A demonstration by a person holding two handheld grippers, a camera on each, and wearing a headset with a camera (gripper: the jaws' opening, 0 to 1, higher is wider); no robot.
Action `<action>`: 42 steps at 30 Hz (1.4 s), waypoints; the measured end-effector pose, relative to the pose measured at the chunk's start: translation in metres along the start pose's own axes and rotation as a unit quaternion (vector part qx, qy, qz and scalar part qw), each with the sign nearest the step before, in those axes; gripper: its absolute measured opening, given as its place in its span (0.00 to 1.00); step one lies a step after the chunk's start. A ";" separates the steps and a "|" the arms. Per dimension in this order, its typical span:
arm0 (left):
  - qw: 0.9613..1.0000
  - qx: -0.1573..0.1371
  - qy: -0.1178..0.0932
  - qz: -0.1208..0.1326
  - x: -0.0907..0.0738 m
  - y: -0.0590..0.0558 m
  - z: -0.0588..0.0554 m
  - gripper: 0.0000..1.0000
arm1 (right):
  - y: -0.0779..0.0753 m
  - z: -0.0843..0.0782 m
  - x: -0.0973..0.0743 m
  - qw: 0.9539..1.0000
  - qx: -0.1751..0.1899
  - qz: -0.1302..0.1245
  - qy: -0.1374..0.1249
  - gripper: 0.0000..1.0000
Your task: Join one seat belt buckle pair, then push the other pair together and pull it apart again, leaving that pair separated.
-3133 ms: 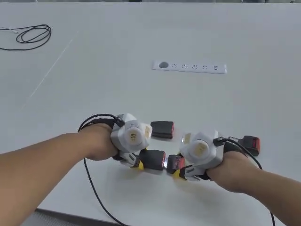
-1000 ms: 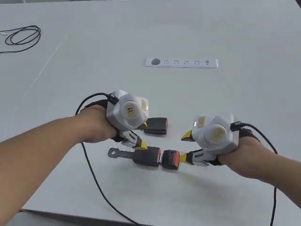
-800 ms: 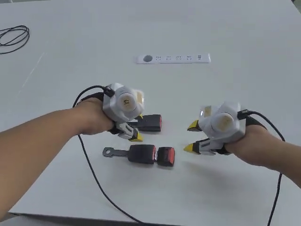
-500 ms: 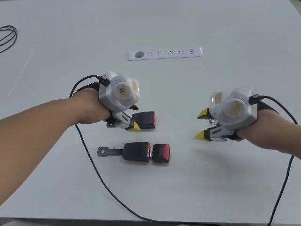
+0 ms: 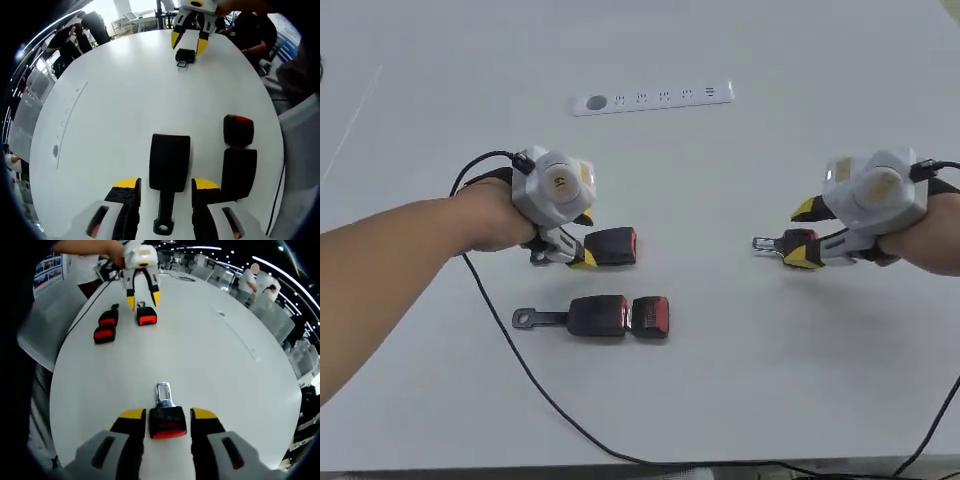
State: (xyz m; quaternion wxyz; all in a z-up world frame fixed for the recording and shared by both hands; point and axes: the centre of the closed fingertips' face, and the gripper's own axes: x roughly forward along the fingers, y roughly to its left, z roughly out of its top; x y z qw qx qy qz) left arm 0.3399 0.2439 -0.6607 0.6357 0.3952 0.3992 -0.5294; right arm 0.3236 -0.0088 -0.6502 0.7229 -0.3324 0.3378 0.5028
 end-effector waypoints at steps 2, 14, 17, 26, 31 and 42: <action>1.000 0.000 0.008 -0.001 0.003 0.001 -0.004 0.41 | -0.001 -0.007 0.000 1.000 0.000 0.002 0.008 0.36; 0.999 0.024 0.016 -0.012 0.013 0.004 -0.005 0.40 | 0.000 -0.028 0.009 0.999 -0.005 0.026 0.032 0.37; 0.999 0.035 0.017 -0.022 0.014 0.002 -0.004 0.38 | 0.000 -0.027 0.011 0.999 -0.010 0.033 0.031 0.37; 0.998 0.047 0.016 -0.041 0.015 -0.002 -0.004 0.32 | -0.001 -0.027 0.012 0.998 -0.020 0.047 0.032 0.35; 0.998 0.045 0.021 -0.046 0.016 -0.002 -0.005 0.31 | -0.002 -0.028 0.013 0.998 -0.021 0.055 0.037 0.35; 0.997 0.051 0.035 -0.045 0.016 -0.004 -0.004 0.31 | 0.000 -0.021 0.016 0.998 -0.025 0.044 0.037 0.35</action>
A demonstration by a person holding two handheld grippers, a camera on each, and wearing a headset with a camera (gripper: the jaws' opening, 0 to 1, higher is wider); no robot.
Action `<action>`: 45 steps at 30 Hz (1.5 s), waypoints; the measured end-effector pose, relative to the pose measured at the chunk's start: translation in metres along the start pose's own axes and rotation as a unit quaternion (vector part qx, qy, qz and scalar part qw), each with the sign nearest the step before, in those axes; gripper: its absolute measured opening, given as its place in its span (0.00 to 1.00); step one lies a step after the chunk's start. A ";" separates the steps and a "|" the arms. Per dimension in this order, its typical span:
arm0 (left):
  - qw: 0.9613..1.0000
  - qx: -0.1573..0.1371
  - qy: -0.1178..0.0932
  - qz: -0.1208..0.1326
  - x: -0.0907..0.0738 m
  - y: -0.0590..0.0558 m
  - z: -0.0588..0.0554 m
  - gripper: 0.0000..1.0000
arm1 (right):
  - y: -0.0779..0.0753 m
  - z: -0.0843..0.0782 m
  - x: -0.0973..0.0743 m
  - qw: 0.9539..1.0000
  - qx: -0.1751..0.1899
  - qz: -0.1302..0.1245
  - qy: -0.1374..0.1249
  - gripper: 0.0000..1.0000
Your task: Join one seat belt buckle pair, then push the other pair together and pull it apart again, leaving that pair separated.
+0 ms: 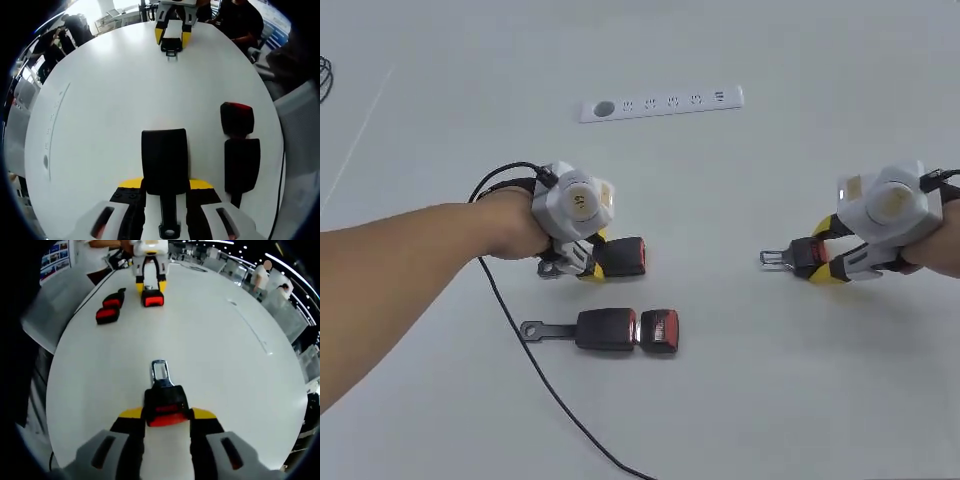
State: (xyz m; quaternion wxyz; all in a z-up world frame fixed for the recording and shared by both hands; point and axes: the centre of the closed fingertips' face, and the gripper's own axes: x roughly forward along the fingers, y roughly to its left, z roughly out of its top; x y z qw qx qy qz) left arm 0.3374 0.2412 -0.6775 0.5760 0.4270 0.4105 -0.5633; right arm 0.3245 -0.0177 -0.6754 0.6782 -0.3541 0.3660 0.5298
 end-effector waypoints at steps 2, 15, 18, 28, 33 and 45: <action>1.000 0.006 0.005 -0.001 0.000 -0.001 0.001 0.31 | 0.002 0.004 0.002 1.000 0.001 -0.002 -0.002 0.35; 1.000 0.007 0.012 0.001 0.000 -0.001 0.000 0.31 | 0.011 0.053 0.027 0.999 0.011 -0.008 -0.030 0.34; 1.000 0.009 0.014 0.002 0.000 -0.001 0.000 0.31 | 0.015 0.069 0.036 0.999 0.005 -0.005 -0.038 0.34; 1.000 0.010 0.012 -0.005 0.001 0.001 0.000 0.31 | 0.017 0.109 0.059 0.998 0.000 -0.010 -0.059 0.34; 1.000 0.011 0.014 -0.007 0.001 0.000 0.000 0.31 | 0.021 0.123 0.065 0.998 0.000 -0.013 -0.063 0.34; 1.000 0.013 0.017 -0.007 0.001 -0.001 -0.001 0.31 | 0.022 0.136 0.071 0.997 -0.004 -0.018 -0.070 0.34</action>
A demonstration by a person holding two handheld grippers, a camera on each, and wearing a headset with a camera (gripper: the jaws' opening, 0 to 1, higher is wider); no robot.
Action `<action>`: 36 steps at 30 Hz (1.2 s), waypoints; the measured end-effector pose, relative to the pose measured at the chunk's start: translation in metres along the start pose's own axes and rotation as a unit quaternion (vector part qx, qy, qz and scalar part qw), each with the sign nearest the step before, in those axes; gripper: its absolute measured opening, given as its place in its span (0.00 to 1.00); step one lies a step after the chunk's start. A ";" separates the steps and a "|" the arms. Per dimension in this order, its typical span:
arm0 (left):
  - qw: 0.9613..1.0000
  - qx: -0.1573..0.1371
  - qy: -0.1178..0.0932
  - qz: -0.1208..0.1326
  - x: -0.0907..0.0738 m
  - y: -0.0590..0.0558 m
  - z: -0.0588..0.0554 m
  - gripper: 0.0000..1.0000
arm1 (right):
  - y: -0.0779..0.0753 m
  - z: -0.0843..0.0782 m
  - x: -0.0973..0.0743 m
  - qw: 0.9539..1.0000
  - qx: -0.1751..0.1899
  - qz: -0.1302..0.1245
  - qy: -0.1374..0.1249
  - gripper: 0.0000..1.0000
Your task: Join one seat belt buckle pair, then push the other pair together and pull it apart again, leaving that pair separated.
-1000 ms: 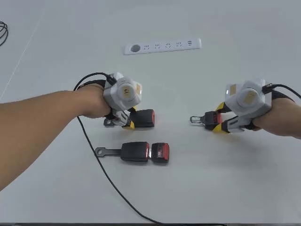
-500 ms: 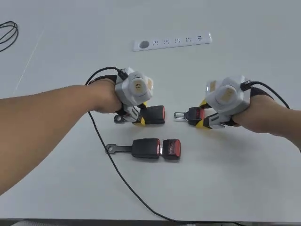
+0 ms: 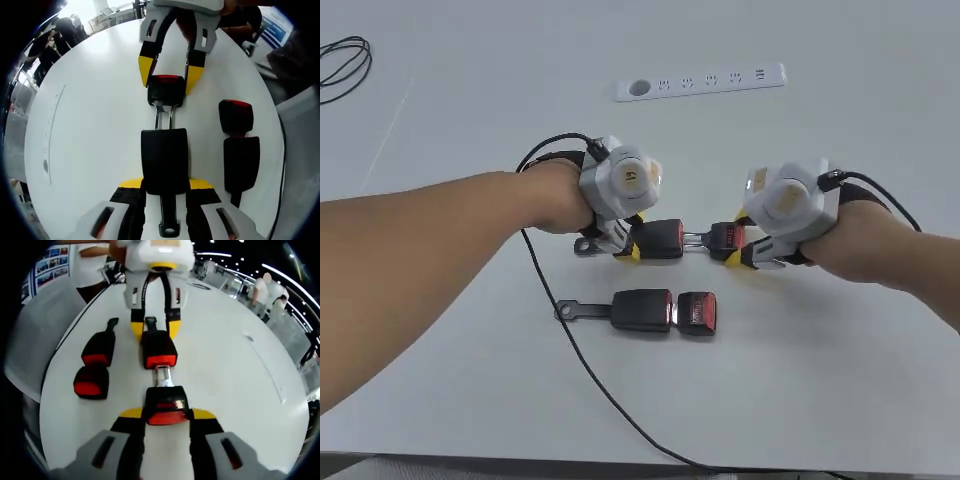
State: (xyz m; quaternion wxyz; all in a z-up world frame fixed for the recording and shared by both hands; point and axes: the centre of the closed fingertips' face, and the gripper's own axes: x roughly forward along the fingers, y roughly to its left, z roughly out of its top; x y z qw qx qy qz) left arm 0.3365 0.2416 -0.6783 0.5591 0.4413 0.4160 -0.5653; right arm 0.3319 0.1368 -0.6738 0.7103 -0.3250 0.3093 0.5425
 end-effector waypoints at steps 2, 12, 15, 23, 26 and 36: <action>1.000 0.001 0.001 -0.001 0.000 0.000 0.000 0.31 | 0.000 0.000 0.000 1.000 -0.007 -0.002 0.002 0.34; 1.000 0.002 0.003 -0.001 0.000 0.000 -0.001 0.31 | -0.001 0.007 0.007 1.000 -0.022 -0.005 -0.004 0.33; 1.000 0.007 0.002 -0.001 0.000 -0.001 0.000 0.31 | 0.001 0.010 0.009 1.000 -0.024 0.003 -0.008 0.33; 1.000 0.018 -0.002 -0.007 0.000 0.000 0.000 0.30 | 0.004 0.009 0.009 1.000 -0.025 0.018 -0.007 0.31; 1.000 0.018 -0.007 -0.009 0.001 0.000 0.000 0.30 | 0.006 0.010 0.010 1.000 -0.021 0.020 -0.005 0.30; 1.000 0.022 -0.012 -0.011 0.001 -0.001 0.000 0.30 | 0.005 0.016 0.015 0.999 -0.028 0.026 -0.003 0.30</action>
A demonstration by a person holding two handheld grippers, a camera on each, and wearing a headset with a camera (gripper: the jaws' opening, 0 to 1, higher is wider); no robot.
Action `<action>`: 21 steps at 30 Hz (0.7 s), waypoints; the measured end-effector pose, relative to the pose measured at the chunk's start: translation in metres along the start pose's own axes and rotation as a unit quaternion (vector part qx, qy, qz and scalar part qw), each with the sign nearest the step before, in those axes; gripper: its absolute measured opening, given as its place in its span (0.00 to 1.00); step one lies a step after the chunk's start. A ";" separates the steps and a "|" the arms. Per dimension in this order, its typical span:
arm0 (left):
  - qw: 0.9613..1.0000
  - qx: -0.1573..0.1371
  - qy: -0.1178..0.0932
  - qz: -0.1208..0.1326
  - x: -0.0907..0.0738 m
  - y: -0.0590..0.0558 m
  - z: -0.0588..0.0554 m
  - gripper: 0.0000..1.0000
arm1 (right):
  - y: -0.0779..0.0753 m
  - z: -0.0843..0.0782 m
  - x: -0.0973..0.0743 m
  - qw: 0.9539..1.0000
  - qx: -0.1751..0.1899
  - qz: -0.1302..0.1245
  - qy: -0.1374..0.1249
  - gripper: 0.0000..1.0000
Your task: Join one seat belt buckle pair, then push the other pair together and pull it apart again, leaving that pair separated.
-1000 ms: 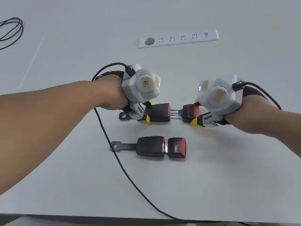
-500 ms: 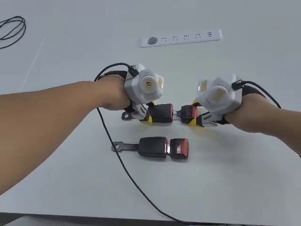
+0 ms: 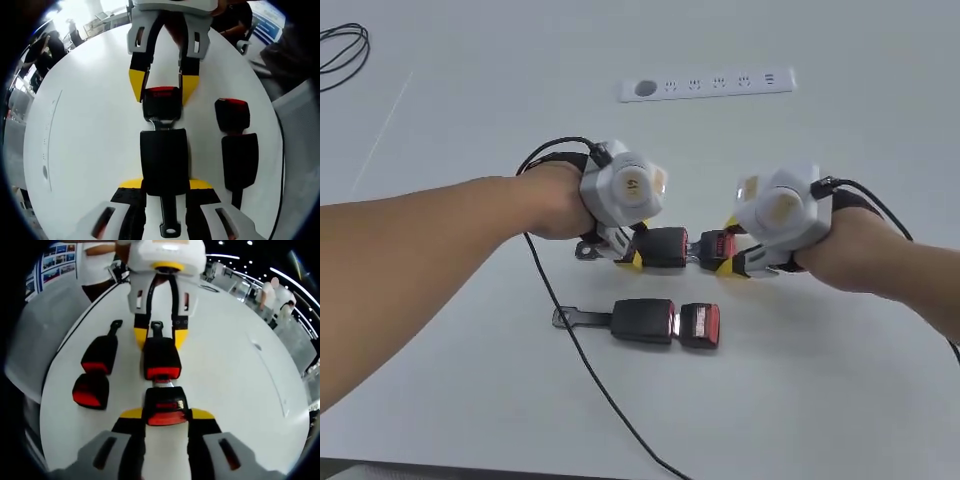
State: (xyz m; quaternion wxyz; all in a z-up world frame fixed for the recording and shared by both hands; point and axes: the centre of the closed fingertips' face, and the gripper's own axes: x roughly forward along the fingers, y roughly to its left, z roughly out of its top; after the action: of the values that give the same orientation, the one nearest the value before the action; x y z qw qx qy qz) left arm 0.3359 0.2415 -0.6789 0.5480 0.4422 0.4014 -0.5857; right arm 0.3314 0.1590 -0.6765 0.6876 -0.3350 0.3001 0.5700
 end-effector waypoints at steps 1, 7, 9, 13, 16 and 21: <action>1.000 0.000 0.000 0.000 0.000 0.000 0.000 0.30 | 0.000 0.003 0.002 1.000 0.000 0.001 -0.001 0.30; 1.000 -0.006 -0.007 0.002 0.000 0.000 0.000 0.30 | 0.000 0.006 0.004 1.000 0.008 0.000 -0.006 0.30; 1.000 -0.008 -0.010 0.003 -0.001 0.000 0.000 0.30 | 0.000 0.006 0.004 1.000 0.006 0.001 -0.007 0.30; 1.000 -0.008 -0.013 0.005 0.000 0.001 -0.001 0.30 | -0.001 0.006 0.005 1.000 0.003 0.002 -0.007 0.30; 1.000 -0.007 -0.013 0.006 0.000 0.001 -0.001 0.30 | -0.002 0.005 0.005 1.000 0.003 0.000 -0.005 0.30; 1.000 -0.009 -0.012 0.007 0.000 0.001 -0.001 0.30 | -0.004 0.004 0.004 1.000 0.003 0.000 -0.002 0.31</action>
State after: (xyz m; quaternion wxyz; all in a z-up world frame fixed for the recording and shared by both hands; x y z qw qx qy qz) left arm 0.3374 0.2422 -0.6787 0.5607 0.4327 0.3973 -0.5836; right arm 0.3359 0.1646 -0.6770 0.6894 -0.3322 0.3003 0.5694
